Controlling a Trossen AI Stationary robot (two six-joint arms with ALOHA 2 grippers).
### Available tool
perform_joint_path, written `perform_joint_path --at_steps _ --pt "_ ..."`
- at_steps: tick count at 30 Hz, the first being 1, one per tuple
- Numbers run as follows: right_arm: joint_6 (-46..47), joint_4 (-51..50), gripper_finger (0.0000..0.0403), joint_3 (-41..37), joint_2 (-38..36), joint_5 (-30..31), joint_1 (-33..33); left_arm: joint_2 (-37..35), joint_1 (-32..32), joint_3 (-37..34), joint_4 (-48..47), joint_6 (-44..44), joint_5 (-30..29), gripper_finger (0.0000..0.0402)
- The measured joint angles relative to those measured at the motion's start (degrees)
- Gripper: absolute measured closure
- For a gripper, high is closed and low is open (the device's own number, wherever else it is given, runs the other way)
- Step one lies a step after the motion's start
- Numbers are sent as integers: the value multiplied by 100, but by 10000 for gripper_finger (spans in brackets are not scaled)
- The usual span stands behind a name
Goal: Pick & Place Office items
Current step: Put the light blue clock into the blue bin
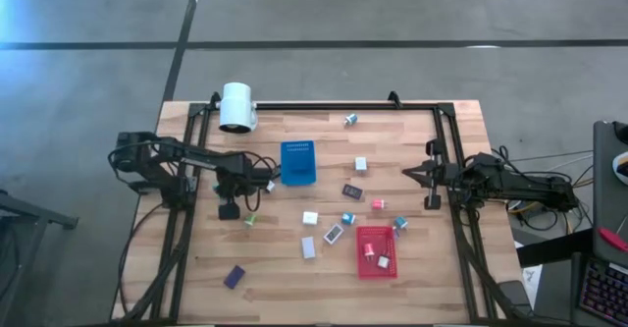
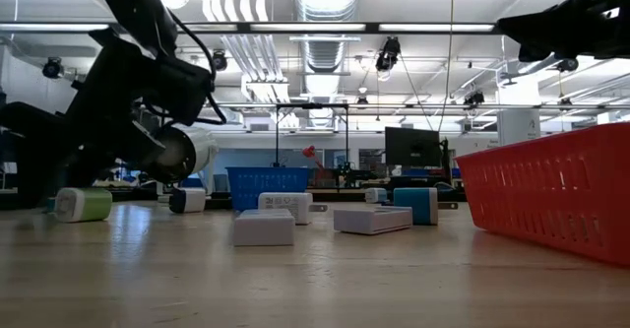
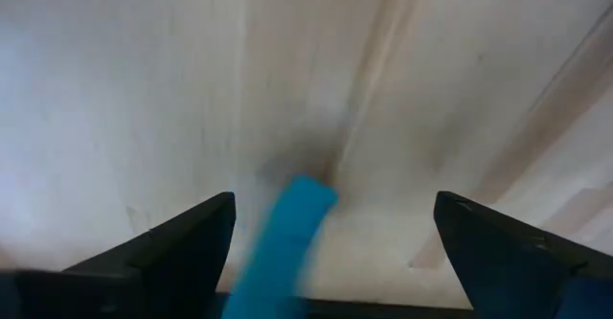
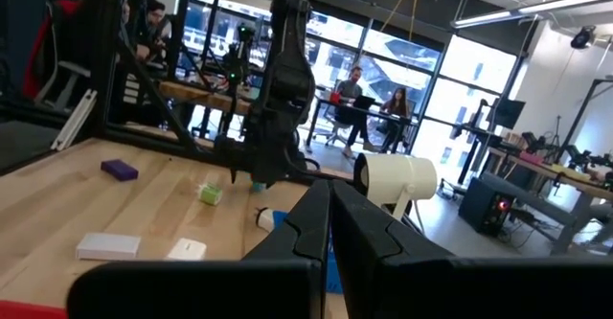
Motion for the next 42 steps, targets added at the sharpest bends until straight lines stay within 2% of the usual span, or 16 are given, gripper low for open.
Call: perform_joint_path --at_steps 16,21,30,35,42 --pt "29 -4 394 2 2 0 -2 65 7 98 -205 94 -16 42" --pt "45 -4 394 2 2 2 -1 60 7 235 -727 281 -247 42" --pt "48 -4 394 2 2 1 -1 59 7 241 -722 442 -367 47" --pt "48 -4 394 2 2 2 0 59 7 241 -711 435 -423 98" --pt "48 -4 394 2 4 2 -2 54 7 241 -711 400 -466 232"
